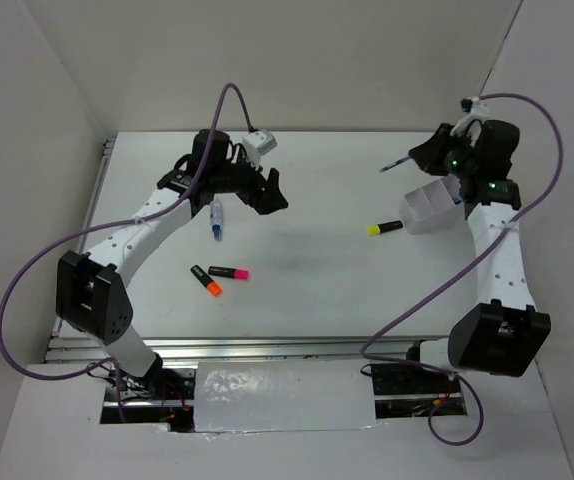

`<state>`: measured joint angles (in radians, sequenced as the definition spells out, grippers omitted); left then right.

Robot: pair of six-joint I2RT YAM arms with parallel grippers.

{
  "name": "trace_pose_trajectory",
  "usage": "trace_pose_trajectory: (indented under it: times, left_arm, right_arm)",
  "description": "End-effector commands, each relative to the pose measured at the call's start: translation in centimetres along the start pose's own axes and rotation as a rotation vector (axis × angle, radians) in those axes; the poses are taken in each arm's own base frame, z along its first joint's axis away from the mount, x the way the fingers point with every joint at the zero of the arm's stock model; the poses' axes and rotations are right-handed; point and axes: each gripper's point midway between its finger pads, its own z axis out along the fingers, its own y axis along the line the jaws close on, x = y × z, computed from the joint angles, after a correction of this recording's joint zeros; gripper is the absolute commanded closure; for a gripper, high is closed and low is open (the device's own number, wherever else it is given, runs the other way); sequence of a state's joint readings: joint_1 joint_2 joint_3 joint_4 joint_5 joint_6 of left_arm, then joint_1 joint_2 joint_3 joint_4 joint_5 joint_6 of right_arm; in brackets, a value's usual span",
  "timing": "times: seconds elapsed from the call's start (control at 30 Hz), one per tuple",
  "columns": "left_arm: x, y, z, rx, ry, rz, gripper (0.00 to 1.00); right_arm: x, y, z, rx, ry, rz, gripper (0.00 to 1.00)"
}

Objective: Sort the stationery into containers
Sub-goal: Place the pen in the storage box, then pick up the pen from the center of the board.

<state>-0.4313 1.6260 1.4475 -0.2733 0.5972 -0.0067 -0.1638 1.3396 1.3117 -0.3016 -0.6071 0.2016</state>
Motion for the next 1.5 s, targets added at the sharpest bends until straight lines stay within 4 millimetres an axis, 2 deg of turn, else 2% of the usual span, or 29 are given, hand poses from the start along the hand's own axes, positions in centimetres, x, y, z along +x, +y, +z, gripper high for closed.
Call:
trace_pose_trajectory:
  times: [0.0,0.07,0.13,0.23,0.3,0.43,0.5,0.53,0.63,0.67,0.7,0.8,1.0,1.07,1.17,1.2,1.23,1.3,1.33,1.37,1.43,1.47]
  left_arm:
    - [-2.8,3.4,0.0,-0.201,-0.07,-0.067,0.01]
    - [-2.8,4.5,0.0,-0.266,-0.068,-0.066,0.01]
    - [-2.6,4.8,0.2,-0.294,-0.07,-0.044,0.01]
    - [-2.8,5.0,0.1,-0.332,-0.087,-0.009,0.01]
    - [-2.1,5.3,0.2,-0.346,-0.064,0.004,0.01]
    - [-1.3,5.9,0.0,-0.373,-0.032,0.013,0.01]
    - [-1.1,6.3,-0.1,-0.39,-0.027,0.017,0.01]
    - [-0.9,6.4,-0.1,-0.391,-0.023,0.016,0.01]
    - [-0.7,6.6,0.1,-0.396,-0.019,0.018,0.01]
    - [-0.7,6.6,0.2,-0.394,-0.017,0.02,0.01]
    - [-0.6,6.7,0.3,-0.394,-0.014,0.017,0.01]
    - [-0.4,7.0,0.5,-0.397,0.001,0.011,0.01]
    - [-0.2,8.4,0.2,-0.406,-0.003,-0.034,0.01]
    - [-0.2,9.1,0.2,-0.416,-0.013,-0.042,0.01]
    - [-0.8,11.5,0.1,-0.456,-0.03,-0.043,0.01]
    - [-0.9,12.7,-0.2,-0.477,-0.036,-0.05,0.01]
    - [-1.3,13.7,0.4,-0.473,-0.039,-0.044,0.01]
    - [-1.5,15.6,0.6,-0.464,-0.042,-0.042,0.08]
    - [-1.7,16.5,1.6,-0.438,-0.045,-0.039,0.11]
    - [-1.6,18.1,1.4,-0.447,-0.041,-0.012,0.16]
    - [-1.5,20.1,2.7,-0.416,-0.047,-0.014,0.22]
    - [-1.4,21.5,2.5,-0.419,-0.056,-0.027,0.25]
  right_arm:
    - [-3.7,-9.1,-2.4,0.362,-0.035,-0.206,1.0]
    - [-4.7,-11.7,-2.8,0.441,-0.03,-0.243,1.0]
    - [-5.5,-14.9,-3.2,0.526,-0.016,-0.246,1.0]
    - [-6.2,-18.0,-3.1,0.606,0.0,-0.256,1.0]
    - [-6.4,-19.8,-3.1,0.656,0.008,-0.265,1.0]
    - [-5.8,-21.6,-2.6,0.697,0.054,-0.263,1.0]
    - [-5.7,-21.9,-2.9,0.712,0.059,-0.269,1.0]
    - [-4.8,-22.3,-2.6,0.712,0.086,-0.262,1.0]
    - [-3.8,-23.0,-2.5,0.726,0.112,-0.255,0.99]
    - [-3.5,-23.1,-2.5,0.727,0.121,-0.256,0.95]
    - [-3.3,-23.2,-2.4,0.724,0.126,-0.255,0.84]
    - [-2.9,-23.2,-2.2,0.717,0.136,-0.25,0.7]
    - [-3.1,-22.7,-1.9,0.69,0.141,-0.245,0.53]
    - [-3.2,-22.2,-1.7,0.669,0.135,-0.235,0.52]
    - [-3.4,-20.5,-1.5,0.61,0.122,-0.222,0.51]
    - [-3.6,-19.2,-1.6,0.583,0.114,-0.226,0.51]
    - [-3.5,-18.6,-1.3,0.565,0.11,-0.222,0.51]
    - [-3.3,-16.5,-1.2,0.513,0.104,-0.232,0.51]
    - [-3.2,-15.8,-1.2,0.492,0.103,-0.232,0.51]
    - [-2.9,-14.7,-1.3,0.464,0.102,-0.232,0.51]
    - [-2.4,-13.3,-1.2,0.425,0.109,-0.222,0.51]
    - [-2.0,-12.5,-1.5,0.401,0.117,-0.212,0.51]
